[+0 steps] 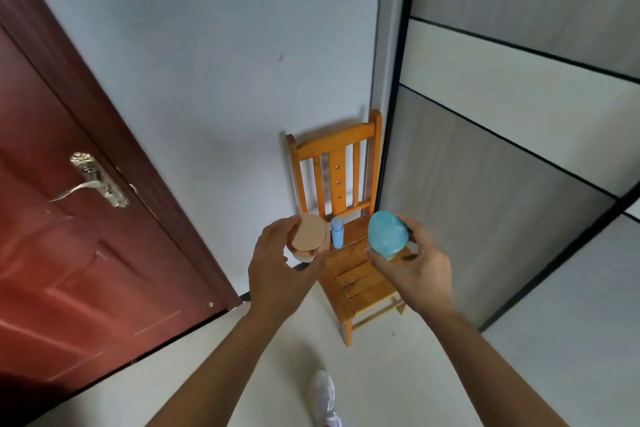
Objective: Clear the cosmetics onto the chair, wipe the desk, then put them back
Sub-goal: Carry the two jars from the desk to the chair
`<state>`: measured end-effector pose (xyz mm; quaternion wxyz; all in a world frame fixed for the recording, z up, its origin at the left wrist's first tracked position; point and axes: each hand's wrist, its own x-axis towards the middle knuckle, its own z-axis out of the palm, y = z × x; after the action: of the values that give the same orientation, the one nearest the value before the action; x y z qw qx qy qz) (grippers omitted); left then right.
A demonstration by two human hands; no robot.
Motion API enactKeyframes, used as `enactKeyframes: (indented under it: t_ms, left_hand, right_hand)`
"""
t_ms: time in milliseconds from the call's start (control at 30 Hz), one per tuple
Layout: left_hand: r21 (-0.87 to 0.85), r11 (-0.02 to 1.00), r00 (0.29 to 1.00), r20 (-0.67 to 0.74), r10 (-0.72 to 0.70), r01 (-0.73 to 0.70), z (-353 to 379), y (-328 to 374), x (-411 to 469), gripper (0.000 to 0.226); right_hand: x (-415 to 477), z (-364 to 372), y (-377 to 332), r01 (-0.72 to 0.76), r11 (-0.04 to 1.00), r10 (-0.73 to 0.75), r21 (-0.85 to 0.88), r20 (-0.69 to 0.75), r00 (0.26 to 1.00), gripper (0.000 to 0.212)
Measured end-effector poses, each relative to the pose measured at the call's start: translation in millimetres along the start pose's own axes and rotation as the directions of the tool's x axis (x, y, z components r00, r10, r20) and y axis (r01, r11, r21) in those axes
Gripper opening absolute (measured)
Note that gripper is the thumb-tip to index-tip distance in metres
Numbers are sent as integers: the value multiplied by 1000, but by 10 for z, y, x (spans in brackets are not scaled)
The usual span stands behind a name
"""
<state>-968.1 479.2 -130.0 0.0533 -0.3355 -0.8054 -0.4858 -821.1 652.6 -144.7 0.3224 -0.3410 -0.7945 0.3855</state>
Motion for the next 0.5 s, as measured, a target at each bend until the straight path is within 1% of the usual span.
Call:
enactKeyframes:
  t_ms: [100, 200, 300, 400, 500]
  left_hand:
    - [18, 1000, 1000, 2, 18, -18, 397, -190, 660, 73]
    - [7, 1000, 999, 28, -21, 21, 747, -327, 1237, 73]
    - [23, 999, 998, 57, -33, 32, 1100, -431, 1724, 73]
    - [50, 996, 993, 88, -79, 74, 1476, -469, 2051, 74]
    - [47, 993, 990, 83, -112, 108, 1905, -509, 2216, 74]
  right_hand:
    - [654, 160, 169, -13, 999, 12, -41, -12, 1000, 78]
    - [1268, 250, 276, -61, 996, 59, -62, -33, 998, 79]
    - [1805, 322, 410, -78, 994, 73, -76, -55, 996, 81]
    - [2197, 346, 663, -126, 988, 123, -92, -42, 992, 78]
    - [2584, 379, 1001, -169, 976, 173, -137, 15, 985, 80]
